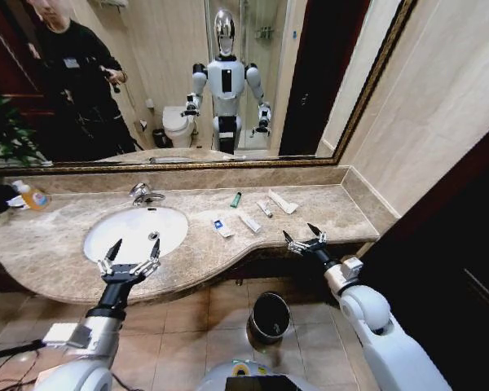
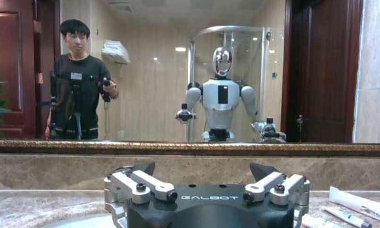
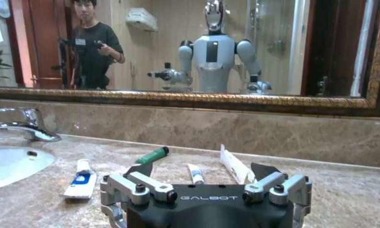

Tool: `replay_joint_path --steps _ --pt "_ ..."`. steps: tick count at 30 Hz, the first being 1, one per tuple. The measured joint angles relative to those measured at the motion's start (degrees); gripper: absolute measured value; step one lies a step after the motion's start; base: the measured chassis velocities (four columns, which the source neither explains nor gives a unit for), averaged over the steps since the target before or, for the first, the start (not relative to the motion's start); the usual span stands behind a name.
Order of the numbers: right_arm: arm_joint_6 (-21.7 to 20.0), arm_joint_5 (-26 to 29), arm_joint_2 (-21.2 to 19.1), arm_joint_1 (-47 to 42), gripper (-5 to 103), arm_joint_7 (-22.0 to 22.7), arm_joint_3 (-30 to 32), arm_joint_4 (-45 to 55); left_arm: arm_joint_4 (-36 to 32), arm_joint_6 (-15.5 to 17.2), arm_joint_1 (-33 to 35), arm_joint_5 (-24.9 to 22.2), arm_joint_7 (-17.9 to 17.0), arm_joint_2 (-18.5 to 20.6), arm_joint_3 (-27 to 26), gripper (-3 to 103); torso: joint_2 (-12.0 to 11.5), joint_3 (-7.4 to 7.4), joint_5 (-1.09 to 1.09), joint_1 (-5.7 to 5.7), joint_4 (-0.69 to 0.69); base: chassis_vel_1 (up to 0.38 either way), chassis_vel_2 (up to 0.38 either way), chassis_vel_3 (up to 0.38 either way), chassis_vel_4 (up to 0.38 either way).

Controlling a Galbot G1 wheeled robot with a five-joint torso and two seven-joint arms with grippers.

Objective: Pick up the trash from the sink and place it in the trash bin.

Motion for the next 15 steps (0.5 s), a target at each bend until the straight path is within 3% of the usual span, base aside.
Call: replay_joint_path --steps 15 --pt "-1.97 0.13 0.08 0.17 100 0.75 -0.38 0.32 0.0 0.0 0.0 0.0 0.0 0.0 0.0 100 0.0 0.0 0.0 0.0 0.0 0.0 0.0 0.0 0.0"
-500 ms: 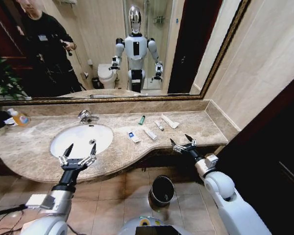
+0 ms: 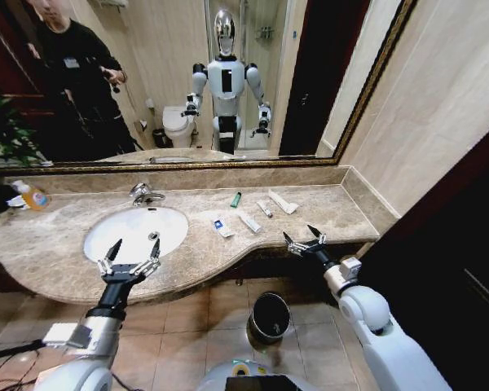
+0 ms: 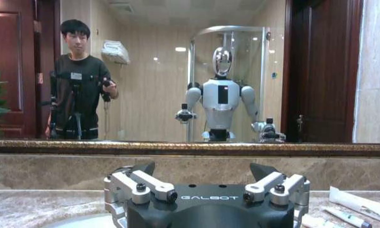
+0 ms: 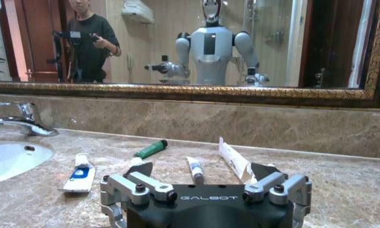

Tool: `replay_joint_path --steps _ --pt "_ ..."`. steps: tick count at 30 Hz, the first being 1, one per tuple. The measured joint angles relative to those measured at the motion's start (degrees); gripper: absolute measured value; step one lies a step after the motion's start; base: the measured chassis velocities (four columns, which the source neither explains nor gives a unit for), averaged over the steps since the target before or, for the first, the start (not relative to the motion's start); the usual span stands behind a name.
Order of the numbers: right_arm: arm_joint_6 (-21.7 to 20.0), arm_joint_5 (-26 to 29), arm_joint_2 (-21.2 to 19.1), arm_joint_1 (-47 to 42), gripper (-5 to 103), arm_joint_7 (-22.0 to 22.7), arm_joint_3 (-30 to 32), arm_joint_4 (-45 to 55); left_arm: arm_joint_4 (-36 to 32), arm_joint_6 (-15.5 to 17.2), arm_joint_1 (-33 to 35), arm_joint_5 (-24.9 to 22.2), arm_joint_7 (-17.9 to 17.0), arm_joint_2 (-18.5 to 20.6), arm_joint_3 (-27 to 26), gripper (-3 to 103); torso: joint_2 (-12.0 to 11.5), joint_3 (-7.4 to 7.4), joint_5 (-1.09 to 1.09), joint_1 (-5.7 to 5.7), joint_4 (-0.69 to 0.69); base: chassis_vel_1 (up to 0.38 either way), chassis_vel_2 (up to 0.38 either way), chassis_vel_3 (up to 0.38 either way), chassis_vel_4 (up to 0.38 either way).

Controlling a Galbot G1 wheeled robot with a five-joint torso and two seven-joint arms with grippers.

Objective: Pick up the trash from the sink and place it in the trash bin.

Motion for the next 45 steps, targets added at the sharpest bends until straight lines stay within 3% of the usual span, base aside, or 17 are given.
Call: replay_joint_path --steps 25,45 --pt "-0.08 1.44 -0.05 2.11 100 0.23 0.24 -2.61 0.0 0.0 0.0 0.0 0.0 0.0 0.0 100 0.0 0.0 0.0 0.0 0.0 0.0 0.0 0.0 0.0" --pt "-3.53 4.76 -3.87 16.09 100 -4.3 -3.15 -14.58 0.0 0.0 0.0 0.0 0.0 0.0 0.0 100 0.0 0.0 0.0 0.0 0.0 0.0 0.0 0.0 0.0"
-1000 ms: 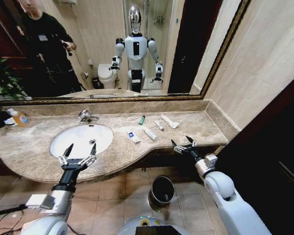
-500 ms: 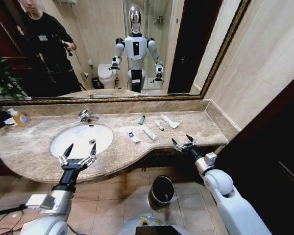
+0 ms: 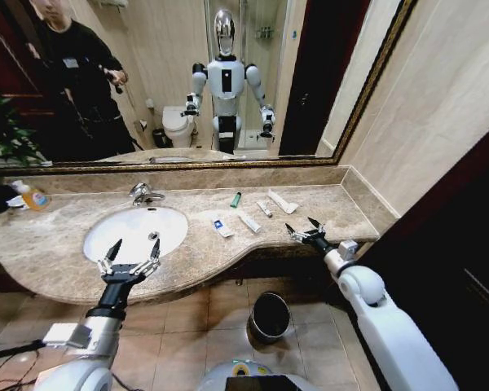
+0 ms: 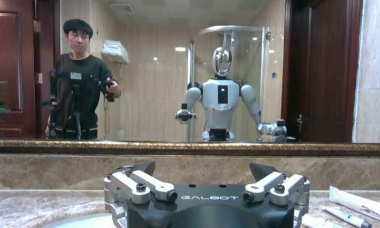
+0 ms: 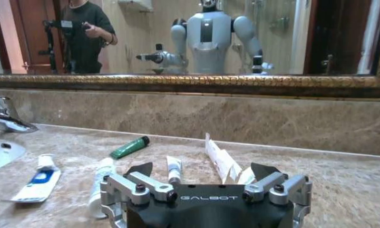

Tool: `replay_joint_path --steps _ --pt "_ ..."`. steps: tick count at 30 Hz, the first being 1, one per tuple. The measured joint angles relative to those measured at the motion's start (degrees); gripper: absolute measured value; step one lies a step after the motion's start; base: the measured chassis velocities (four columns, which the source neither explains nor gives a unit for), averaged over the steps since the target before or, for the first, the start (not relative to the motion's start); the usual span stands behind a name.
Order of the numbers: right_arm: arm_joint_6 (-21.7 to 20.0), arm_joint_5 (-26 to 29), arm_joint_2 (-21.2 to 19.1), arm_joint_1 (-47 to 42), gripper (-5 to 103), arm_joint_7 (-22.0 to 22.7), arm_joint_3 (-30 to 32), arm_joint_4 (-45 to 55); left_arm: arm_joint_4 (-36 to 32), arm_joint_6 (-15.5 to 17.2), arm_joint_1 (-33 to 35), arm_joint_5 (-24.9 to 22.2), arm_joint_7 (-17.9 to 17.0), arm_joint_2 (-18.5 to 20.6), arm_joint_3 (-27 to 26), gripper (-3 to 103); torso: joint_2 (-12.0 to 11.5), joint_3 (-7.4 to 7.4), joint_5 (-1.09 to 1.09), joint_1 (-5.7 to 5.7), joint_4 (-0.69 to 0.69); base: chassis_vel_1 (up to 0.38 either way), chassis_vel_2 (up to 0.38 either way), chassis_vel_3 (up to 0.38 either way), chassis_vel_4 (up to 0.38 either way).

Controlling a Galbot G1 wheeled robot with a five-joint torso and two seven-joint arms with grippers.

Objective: Pick up the trash from the sink and place it in the trash bin.

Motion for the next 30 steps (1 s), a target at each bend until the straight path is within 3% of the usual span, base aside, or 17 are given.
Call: replay_joint_path --steps 12,30 --pt "-1.6 3.83 -2.04 10.98 100 0.85 -7.94 -9.49 0.0 0.0 0.0 0.0 -0.01 0.0 0.0 100 0.0 0.0 0.0 0.0 0.0 0.0 0.0 0.0 0.0" --pt "-2.56 1.9 3.05 26.19 100 5.05 -17.39 -23.86 0.0 0.0 0.0 0.0 0.0 0.0 0.0 100 0.0 0.0 0.0 0.0 0.0 0.0 0.0 0.0 0.0"
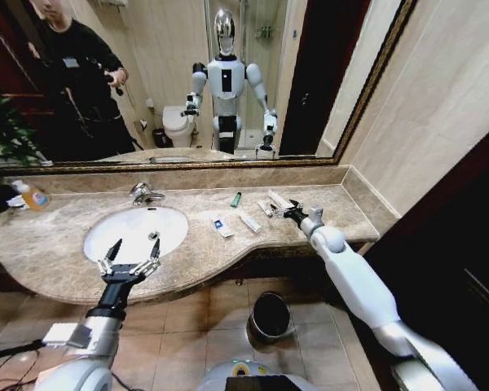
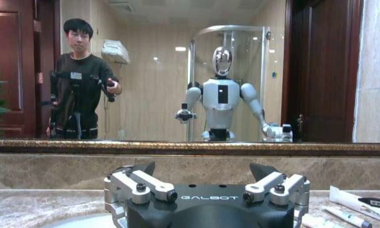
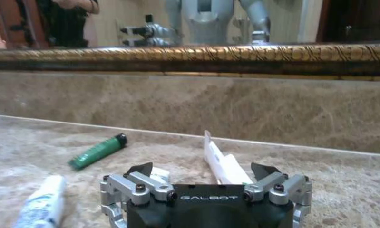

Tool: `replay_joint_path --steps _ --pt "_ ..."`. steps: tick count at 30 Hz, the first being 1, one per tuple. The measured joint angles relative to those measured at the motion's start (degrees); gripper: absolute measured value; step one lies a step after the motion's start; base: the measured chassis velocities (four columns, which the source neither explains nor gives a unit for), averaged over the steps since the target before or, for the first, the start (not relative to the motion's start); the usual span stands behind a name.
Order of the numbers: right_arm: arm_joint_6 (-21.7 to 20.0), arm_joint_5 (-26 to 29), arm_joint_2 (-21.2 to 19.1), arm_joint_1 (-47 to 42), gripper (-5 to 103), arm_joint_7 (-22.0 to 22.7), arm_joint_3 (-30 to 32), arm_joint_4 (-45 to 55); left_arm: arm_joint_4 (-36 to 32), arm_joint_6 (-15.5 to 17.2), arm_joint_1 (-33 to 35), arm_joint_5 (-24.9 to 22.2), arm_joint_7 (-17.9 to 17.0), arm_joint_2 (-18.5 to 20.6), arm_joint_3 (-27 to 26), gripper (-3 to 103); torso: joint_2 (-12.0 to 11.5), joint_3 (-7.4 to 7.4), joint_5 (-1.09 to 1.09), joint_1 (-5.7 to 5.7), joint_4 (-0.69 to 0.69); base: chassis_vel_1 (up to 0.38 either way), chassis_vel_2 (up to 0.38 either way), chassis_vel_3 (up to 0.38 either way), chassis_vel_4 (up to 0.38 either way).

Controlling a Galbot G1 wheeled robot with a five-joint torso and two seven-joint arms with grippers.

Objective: Pick up the trash from the sink and place it in the trash bin.

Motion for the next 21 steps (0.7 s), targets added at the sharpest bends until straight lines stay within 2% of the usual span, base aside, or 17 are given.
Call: replay_joint_path --steps 6,10,11,13,15,16,18,20,21 --pt "-1.53 -0.08 0.57 1.21 100 2.47 -0.22 -2.3 0.0 0.0 0.0 0.0 0.0 0.0 0.0 100 0.0 0.0 0.0 0.0 0.0 0.0 0.0 0.0 0.0" --pt "-1.77 0.02 0.44 1.21 100 2.75 -0.02 -2.71 0.0 0.0 0.0 0.0 0.0 0.0 0.0 100 0.0 0.0 0.0 0.0 -0.01 0.0 0.0 0.0 0.0" --pt "-1.77 0.04 0.36 1.12 103 2.75 0.06 -2.76 0.0 0.0 0.0 0.0 0.0 0.0 0.0 100 0.0 0.0 0.0 0.0 0.0 0.0 0.0 0.0 0.0" --pt "-1.76 0.04 0.33 1.07 101 2.74 0.08 -2.79 0.0 0.0 0.0 0.0 0.0 0.0 0.0 100 0.0 0.0 0.0 0.0 0.0 0.0 0.0 0.0 0.0" --pt "-1.46 0.11 0.16 0.77 93 2.5 0.12 -2.84 0.0 0.0 0.0 0.0 0.0 0.0 0.0 100 0.0 0.0 0.01 0.0 -0.01 0.0 0.0 0.0 0.0" --pt "-1.46 0.11 0.16 0.77 93 2.5 0.12 -2.84 0.0 0.0 0.0 0.0 0.0 0.0 0.0 100 0.0 0.0 0.01 0.0 -0.01 0.0 0.0 0.0 0.0" --pt "-1.19 0.19 0.12 0.58 83 2.22 0.13 -2.84 0.0 0.0 0.0 0.0 0.0 0.0 0.0 100 0.0 0.0 0.01 0.0 0.0 0.0 0.0 0.0 0.0" --pt "-1.13 0.2 0.12 0.55 83 2.18 0.13 -2.84 0.0 0.0 0.0 0.0 0.0 0.0 0.0 100 0.0 0.0 0.01 0.0 0.0 0.0 0.0 0.0 0.0" --pt "-1.07 0.2 0.13 0.51 71 2.16 0.14 -2.84 0.0 0.0 0.0 0.0 0.0 0.0 0.0 100 0.0 0.0 0.0 0.0 -0.01 0.0 0.0 0.0 0.0"
